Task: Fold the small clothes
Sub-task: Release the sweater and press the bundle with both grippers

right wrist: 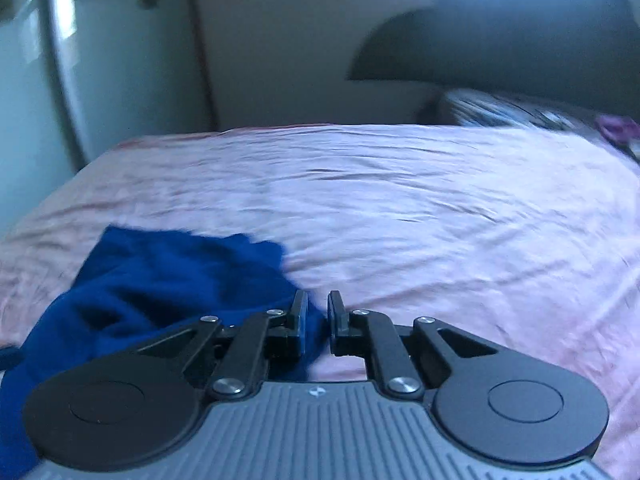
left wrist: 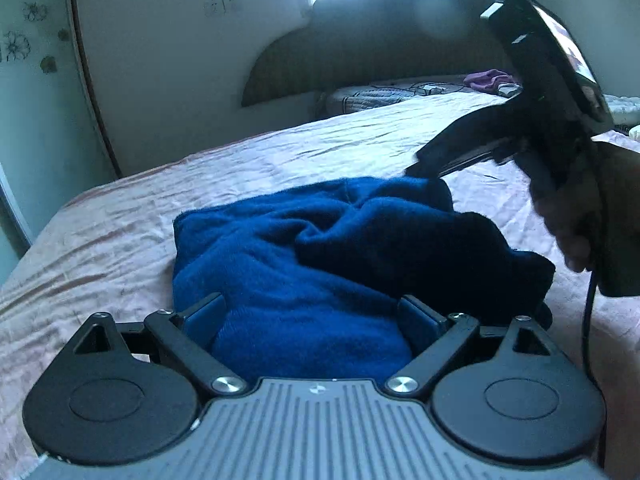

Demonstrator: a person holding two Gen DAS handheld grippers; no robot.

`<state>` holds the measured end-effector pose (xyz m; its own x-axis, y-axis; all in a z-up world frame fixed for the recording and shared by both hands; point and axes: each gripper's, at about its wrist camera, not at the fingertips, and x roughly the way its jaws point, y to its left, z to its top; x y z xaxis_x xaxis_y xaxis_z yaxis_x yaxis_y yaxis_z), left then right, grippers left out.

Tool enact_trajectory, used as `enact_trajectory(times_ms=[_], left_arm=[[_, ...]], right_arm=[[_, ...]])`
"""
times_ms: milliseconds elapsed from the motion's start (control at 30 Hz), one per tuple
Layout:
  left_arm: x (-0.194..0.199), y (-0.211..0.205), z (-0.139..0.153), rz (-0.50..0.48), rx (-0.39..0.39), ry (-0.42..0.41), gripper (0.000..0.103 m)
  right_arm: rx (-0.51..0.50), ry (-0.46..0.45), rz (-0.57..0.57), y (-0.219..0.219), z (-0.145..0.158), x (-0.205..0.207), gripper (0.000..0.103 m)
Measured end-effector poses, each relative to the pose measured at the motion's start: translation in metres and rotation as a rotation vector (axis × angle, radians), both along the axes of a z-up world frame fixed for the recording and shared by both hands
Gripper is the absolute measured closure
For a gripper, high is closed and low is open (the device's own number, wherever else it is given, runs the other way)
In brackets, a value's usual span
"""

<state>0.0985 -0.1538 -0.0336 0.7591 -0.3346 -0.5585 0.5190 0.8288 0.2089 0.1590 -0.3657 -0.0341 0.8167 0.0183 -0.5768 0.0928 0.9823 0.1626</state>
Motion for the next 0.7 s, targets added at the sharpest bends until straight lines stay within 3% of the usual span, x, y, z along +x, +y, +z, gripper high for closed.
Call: enact_trajectory(times_ms=[133,233,333,367,433,467,500,533,567,600,700], left_arm=[[-0.003,0.001,-0.004,0.014,-0.004,-0.012,0.007],[-0.012,0.0,-0.005,0.019,0.008,-0.024,0.007],[-0.02,0.001,-0.002,0.005,0.02,-0.032,0.008],[-0.024,0.003,-0.001,-0.002,0.017,-0.033,0.008],[-0.027,0.008,0.003,-0.004,-0.001,-0.021,0.007],[-0.028,0.011,0.004,0.005,-0.016,-0.009,0.007],[-0.028,0.014,0.005,0.013,-0.032,0.002,0.007],[-0.028,0.016,0.006,0.019,-0.044,0.011,0.007],[-0.028,0.019,0.006,0.027,-0.056,0.023,0.007],[-0.028,0.021,0.006,0.032,-0.062,0.031,0.007],[-0.03,0.027,0.006,0.052,-0.065,0.031,0.008]], right_arm=[[0.075,-0.041,-0.042,-0.017,0.008,-0.022,0.092],[0.103,-0.11,0.071,-0.002,0.021,-0.05,0.092],[0.136,-0.109,0.178,0.013,0.024,-0.07,0.091],[0.151,-0.114,0.195,0.015,0.025,-0.078,0.086],[0.202,-0.113,0.227,0.013,0.023,-0.091,0.062],[0.23,-0.098,0.236,0.011,0.021,-0.092,0.043],[0.242,-0.094,0.243,0.011,0.018,-0.093,0.043],[0.239,-0.084,0.257,0.013,0.015,-0.094,0.044],[0.232,-0.066,0.272,0.015,0.011,-0.093,0.055],[0.233,-0.046,0.272,0.017,0.008,-0.095,0.076],[0.253,0.002,0.281,0.019,-0.009,-0.103,0.098]])
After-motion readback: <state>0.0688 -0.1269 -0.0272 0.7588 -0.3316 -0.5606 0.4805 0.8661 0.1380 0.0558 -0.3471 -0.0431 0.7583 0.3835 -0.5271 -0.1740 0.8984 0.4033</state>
